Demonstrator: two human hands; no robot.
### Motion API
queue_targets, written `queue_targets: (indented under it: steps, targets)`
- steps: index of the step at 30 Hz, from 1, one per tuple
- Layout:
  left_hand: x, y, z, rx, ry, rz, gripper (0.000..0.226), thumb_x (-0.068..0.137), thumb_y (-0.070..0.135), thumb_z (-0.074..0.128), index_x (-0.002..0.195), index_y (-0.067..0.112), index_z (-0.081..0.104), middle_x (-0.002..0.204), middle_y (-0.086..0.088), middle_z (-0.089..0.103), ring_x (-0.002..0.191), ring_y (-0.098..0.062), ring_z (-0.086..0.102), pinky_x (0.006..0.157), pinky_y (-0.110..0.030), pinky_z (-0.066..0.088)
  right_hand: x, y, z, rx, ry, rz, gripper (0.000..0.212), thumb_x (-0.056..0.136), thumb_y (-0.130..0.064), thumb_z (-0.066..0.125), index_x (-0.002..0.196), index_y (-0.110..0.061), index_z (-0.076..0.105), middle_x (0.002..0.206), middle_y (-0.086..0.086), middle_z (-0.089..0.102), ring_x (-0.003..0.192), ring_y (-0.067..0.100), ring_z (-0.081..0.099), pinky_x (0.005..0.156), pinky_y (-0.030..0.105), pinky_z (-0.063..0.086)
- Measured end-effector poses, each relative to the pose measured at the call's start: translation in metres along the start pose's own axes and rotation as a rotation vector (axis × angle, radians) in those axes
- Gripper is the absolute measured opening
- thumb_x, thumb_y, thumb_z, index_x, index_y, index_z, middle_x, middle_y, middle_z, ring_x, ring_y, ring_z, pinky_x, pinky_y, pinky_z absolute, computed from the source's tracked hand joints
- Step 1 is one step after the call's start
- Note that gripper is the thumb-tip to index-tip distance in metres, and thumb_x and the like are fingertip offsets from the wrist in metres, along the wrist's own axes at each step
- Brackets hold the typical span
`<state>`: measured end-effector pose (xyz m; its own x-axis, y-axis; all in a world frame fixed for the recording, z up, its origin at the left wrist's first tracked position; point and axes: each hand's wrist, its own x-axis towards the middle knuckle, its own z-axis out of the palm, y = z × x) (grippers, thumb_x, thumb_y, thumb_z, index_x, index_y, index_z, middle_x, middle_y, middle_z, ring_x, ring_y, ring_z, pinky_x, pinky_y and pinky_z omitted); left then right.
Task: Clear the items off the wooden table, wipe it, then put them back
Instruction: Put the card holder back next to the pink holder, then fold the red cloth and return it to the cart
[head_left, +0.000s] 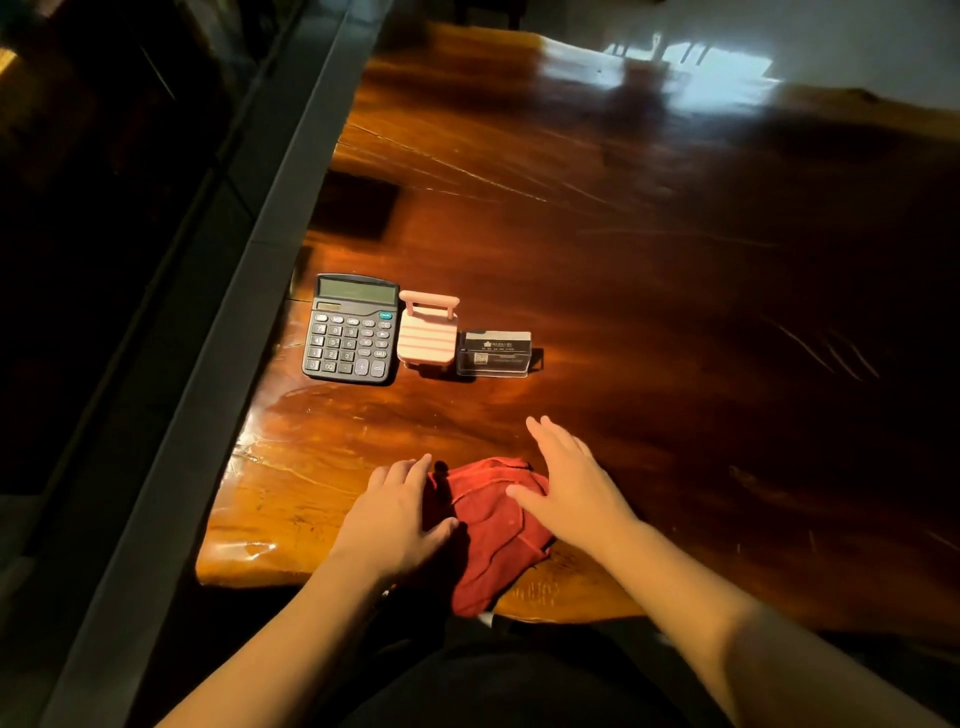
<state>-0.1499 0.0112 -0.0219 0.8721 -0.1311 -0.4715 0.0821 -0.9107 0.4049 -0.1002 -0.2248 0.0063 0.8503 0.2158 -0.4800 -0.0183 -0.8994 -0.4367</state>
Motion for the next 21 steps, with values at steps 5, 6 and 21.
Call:
queue_targets:
  steps: [5, 6, 21]
  targets:
    - [0.003, 0.008, 0.006, 0.021, -0.022, -0.026, 0.09, 0.087, 0.059, 0.061, 0.157, 0.014, 0.025, 0.148, -0.008, 0.044, 0.136, -0.029, 0.037, 0.113, -0.04, 0.037, -0.009, -0.001, 0.029, 0.051, -0.055, 0.178, 0.092, 0.09, -0.056, 0.064, 0.162, -0.022, 0.017, 0.167, 0.002, 0.026, 0.151, 0.027, 0.028, 0.118, 0.044, 0.031]
    - [0.005, 0.009, 0.006, 0.016, -0.036, -0.033, 0.089, 0.087, 0.056, 0.063, 0.156, 0.014, 0.026, 0.146, -0.009, 0.045, 0.134, -0.029, 0.039, 0.113, -0.041, 0.037, -0.009, -0.002, 0.034, 0.062, -0.052, 0.215, 0.09, 0.09, -0.056, 0.063, 0.161, -0.022, 0.019, 0.165, 0.003, 0.031, 0.149, 0.028, 0.031, 0.117, 0.044, 0.033]
    - [0.028, 0.018, -0.006, -0.2, -0.165, -0.077, 0.031, 0.081, 0.036, 0.073, 0.099, 0.01, 0.069, 0.106, -0.017, 0.07, 0.101, -0.034, 0.065, 0.076, -0.033, 0.045, 0.003, -0.007, 0.039, 0.333, 0.009, 0.435, 0.043, 0.081, -0.03, 0.083, 0.121, -0.018, 0.071, 0.125, 0.004, 0.071, 0.115, 0.021, 0.065, 0.096, 0.033, 0.051]
